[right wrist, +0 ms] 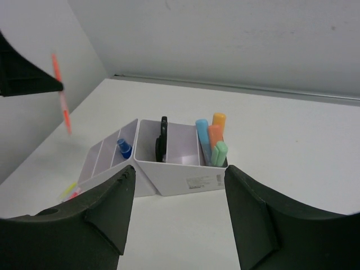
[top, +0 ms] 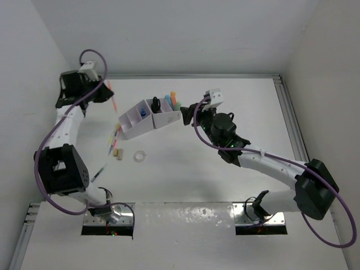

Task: Sort the stationery into containers
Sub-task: Place the pen in the storage box, then pick up the pen from the center of the board, then place the stationery in the storage box.

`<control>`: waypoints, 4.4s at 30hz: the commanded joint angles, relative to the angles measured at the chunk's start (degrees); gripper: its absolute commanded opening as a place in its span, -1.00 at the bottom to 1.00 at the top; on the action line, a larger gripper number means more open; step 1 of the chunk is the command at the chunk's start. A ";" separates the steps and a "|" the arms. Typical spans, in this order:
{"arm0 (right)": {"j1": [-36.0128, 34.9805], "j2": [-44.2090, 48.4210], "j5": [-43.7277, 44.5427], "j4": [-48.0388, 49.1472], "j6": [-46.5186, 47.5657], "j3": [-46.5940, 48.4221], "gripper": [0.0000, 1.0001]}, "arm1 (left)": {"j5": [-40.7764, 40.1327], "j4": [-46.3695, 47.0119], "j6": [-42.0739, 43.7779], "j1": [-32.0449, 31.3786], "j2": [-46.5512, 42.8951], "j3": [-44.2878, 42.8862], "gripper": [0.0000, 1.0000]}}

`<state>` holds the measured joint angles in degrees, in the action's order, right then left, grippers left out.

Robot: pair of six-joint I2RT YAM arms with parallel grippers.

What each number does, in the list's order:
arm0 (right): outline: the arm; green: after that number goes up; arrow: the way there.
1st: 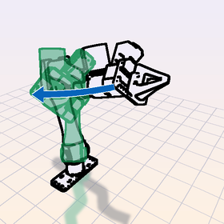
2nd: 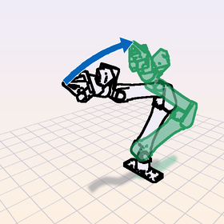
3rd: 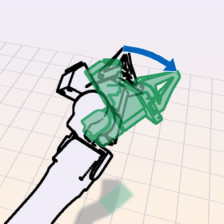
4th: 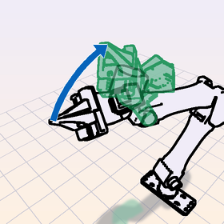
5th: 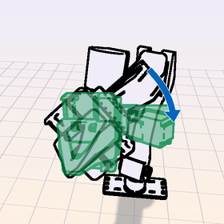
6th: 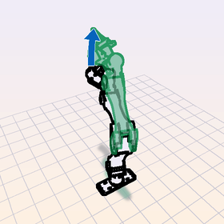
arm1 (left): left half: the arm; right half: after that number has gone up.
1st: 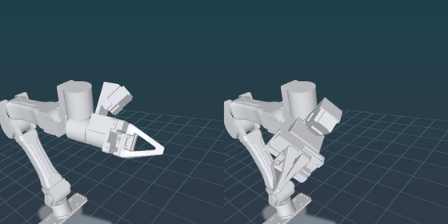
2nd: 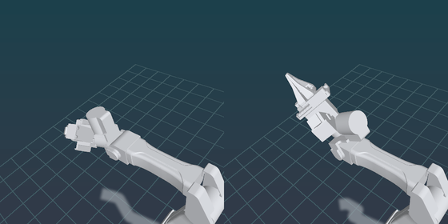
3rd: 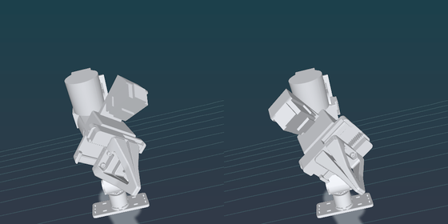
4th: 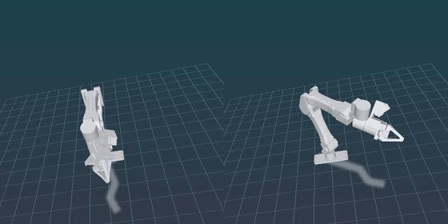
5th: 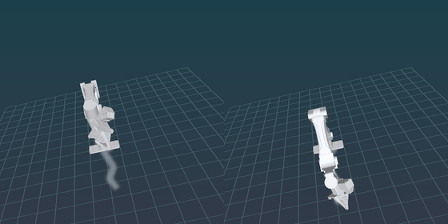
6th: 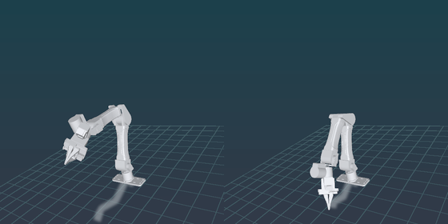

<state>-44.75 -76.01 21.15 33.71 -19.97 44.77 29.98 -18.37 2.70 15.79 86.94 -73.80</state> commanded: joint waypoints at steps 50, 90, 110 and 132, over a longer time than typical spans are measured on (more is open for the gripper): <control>0.10 12.72 5.31 -6.38 -1.39 -7.15 0.28 | -29.70 -21.43 23.21 -0.51 1.23 6.20 -0.25; 0.10 9.12 -0.32 -19.21 0.19 1.90 0.31 | -36.22 -23.28 38.26 10.48 1.40 32.94 -1.00; 0.19 13.69 3.28 -17.98 -4.55 -3.55 0.32 | 4.93 10.35 -1.46 -1.45 0.16 7.26 -1.00; 0.28 18.17 7.33 -20.27 -6.84 -7.07 0.32 | -1.94 21.81 1.07 -13.50 5.09 15.09 -0.87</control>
<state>-44.40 -58.89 27.11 12.08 -26.63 37.82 28.01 3.09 0.19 3.55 92.03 -58.96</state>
